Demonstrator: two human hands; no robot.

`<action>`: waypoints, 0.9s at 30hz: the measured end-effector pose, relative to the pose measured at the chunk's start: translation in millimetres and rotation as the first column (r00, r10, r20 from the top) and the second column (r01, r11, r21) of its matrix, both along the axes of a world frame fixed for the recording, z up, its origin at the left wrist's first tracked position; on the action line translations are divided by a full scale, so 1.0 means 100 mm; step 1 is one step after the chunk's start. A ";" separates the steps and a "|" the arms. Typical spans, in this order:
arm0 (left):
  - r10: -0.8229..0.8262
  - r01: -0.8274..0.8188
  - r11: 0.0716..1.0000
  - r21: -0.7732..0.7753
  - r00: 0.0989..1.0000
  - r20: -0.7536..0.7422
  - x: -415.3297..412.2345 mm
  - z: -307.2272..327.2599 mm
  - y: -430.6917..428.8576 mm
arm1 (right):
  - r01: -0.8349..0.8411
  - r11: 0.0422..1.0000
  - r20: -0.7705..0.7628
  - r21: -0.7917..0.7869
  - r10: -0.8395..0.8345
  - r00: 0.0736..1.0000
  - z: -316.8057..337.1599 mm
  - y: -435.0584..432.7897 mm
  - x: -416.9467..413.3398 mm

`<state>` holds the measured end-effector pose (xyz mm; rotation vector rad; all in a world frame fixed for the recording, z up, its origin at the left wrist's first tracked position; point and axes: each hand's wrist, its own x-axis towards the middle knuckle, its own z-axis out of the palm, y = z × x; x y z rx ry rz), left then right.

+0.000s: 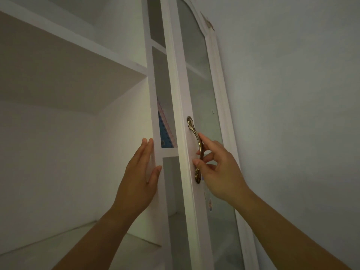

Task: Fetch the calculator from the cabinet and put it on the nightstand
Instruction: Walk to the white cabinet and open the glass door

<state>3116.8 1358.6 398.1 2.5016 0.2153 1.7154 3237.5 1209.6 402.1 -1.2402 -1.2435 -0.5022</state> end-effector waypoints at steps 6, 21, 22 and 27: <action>-0.039 0.038 0.998 -0.049 0.999 -0.001 -0.04 0.01 -0.04 | 0.020 1.000 -0.001 -0.005 -0.020 1.000 0.01 0.00 -0.01; -0.181 0.178 0.981 -0.072 0.983 -0.033 0.24 -0.06 -0.81 | -0.105 0.994 0.020 0.003 0.105 0.994 0.02 -0.51 0.19; -0.195 0.191 0.978 -0.084 0.980 -0.042 0.28 -0.07 -0.85 | -0.100 0.995 0.018 0.008 0.100 0.995 0.01 -0.56 0.23; -0.360 0.346 0.926 -0.150 0.929 -0.079 0.49 -0.10 -1.16 | -0.089 0.996 0.021 0.026 0.089 0.996 0.02 -0.88 0.38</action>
